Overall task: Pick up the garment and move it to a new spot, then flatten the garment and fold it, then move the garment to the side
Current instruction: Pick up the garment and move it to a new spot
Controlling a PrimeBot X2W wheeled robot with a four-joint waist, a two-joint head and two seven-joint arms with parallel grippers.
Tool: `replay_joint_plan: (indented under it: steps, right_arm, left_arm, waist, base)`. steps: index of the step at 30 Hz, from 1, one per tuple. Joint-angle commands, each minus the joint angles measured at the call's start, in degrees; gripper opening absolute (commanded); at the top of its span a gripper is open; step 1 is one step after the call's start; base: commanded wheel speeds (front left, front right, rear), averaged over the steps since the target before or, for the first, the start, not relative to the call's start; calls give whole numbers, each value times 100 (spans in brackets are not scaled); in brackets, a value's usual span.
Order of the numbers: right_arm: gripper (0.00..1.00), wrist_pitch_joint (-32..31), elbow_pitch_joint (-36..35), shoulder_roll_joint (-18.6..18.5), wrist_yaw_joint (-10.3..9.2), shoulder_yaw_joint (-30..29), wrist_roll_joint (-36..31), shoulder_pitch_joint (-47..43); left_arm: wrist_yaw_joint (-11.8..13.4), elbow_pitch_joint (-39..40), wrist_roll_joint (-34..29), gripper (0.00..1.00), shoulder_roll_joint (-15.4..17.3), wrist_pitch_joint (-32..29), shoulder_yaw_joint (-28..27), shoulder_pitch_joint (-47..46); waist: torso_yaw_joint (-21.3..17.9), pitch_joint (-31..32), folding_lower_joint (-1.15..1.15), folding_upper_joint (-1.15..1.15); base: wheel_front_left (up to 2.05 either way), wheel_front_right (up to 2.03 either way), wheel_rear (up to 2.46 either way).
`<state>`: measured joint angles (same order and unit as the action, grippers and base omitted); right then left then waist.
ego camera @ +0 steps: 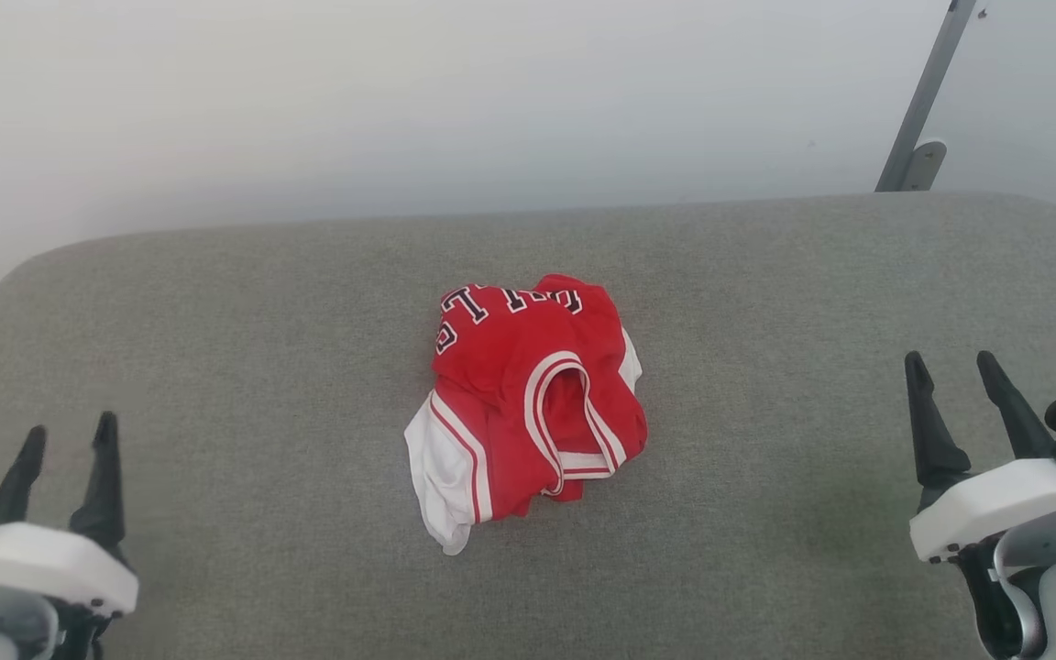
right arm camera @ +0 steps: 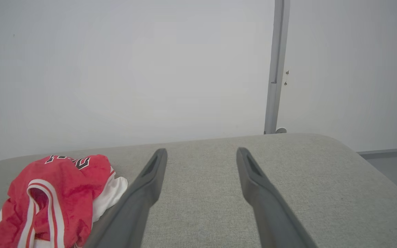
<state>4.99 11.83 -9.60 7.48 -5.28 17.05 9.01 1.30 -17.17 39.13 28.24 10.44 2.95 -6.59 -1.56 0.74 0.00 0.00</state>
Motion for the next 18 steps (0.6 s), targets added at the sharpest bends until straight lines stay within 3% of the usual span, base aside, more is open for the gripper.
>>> replay_joint_plan:
  steps: [1,18]
  right_arm:
    - [100,-14,-7,5,2,27,6,-50]
    - [100,-43,-41,62,2,-16,-7,-157]
  left_arm:
    - [33,-13,68,100,-3,100,-100,141]
    - [11,91,213,100,10,314,-360,511]
  waist:
    - [-2,8,0,0]
    - [104,72,0,0]
  base:
    - [0,0,0]
    - [0,0,0]
